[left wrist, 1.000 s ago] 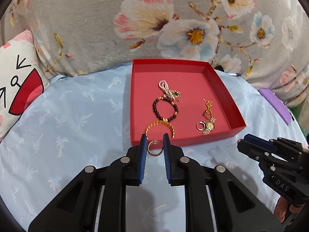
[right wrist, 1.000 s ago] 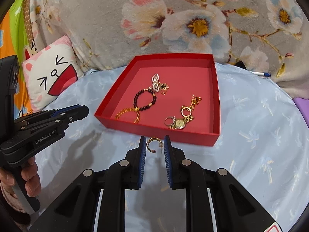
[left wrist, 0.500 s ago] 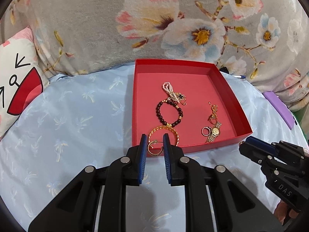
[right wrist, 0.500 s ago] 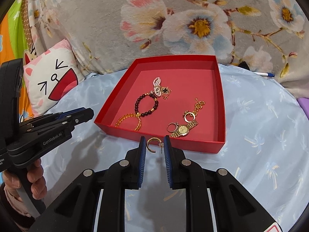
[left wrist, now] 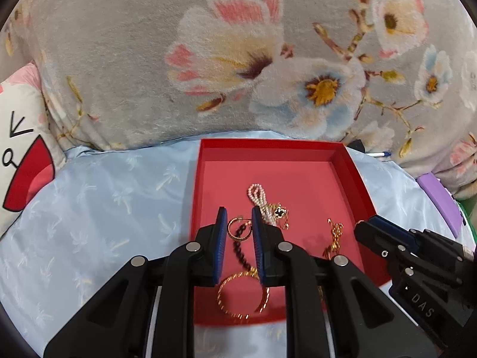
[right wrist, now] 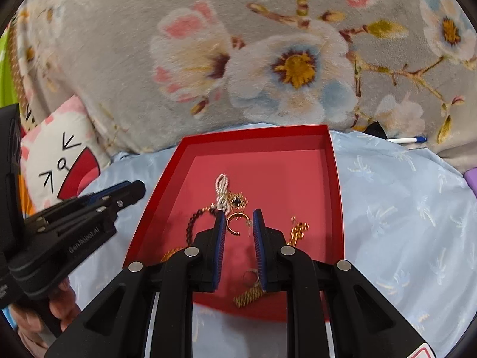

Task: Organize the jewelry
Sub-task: 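Carry both hoop earrings over the red box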

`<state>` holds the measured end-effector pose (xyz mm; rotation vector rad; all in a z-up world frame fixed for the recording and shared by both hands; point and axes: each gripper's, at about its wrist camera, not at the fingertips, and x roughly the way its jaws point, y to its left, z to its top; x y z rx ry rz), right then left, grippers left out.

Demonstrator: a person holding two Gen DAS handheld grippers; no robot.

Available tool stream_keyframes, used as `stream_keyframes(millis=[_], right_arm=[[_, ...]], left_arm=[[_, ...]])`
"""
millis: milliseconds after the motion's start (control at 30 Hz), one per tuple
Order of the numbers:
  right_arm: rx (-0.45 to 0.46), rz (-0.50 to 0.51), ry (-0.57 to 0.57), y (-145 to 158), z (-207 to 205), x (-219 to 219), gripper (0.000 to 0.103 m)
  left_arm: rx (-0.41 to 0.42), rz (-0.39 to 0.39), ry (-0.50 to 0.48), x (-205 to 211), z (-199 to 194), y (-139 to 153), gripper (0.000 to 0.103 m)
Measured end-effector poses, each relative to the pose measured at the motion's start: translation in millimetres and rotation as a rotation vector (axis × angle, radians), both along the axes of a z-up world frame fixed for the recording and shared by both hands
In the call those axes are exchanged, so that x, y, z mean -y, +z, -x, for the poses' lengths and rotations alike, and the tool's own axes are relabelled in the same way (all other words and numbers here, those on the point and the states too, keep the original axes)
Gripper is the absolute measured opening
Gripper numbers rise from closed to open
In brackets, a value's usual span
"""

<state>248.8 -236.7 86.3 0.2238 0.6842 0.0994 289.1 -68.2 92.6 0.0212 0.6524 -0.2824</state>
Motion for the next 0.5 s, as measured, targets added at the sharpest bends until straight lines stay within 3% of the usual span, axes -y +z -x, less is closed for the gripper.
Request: stream_keyframes(millis=[200, 500], right_arm=[[-0.037, 0.006, -0.038, -13.8, -25.6, 7.3, 0.017], [-0.058, 0.045, -0.034, -23.2, -43.6, -0.8, 0.017]], left_arm=[[-0.048, -0.038, 0.043, 13.0, -36.1, -23.5, 0.016], [-0.080, -0.077, 0.048, 14.8, -47.4, -40.5, 0.016]])
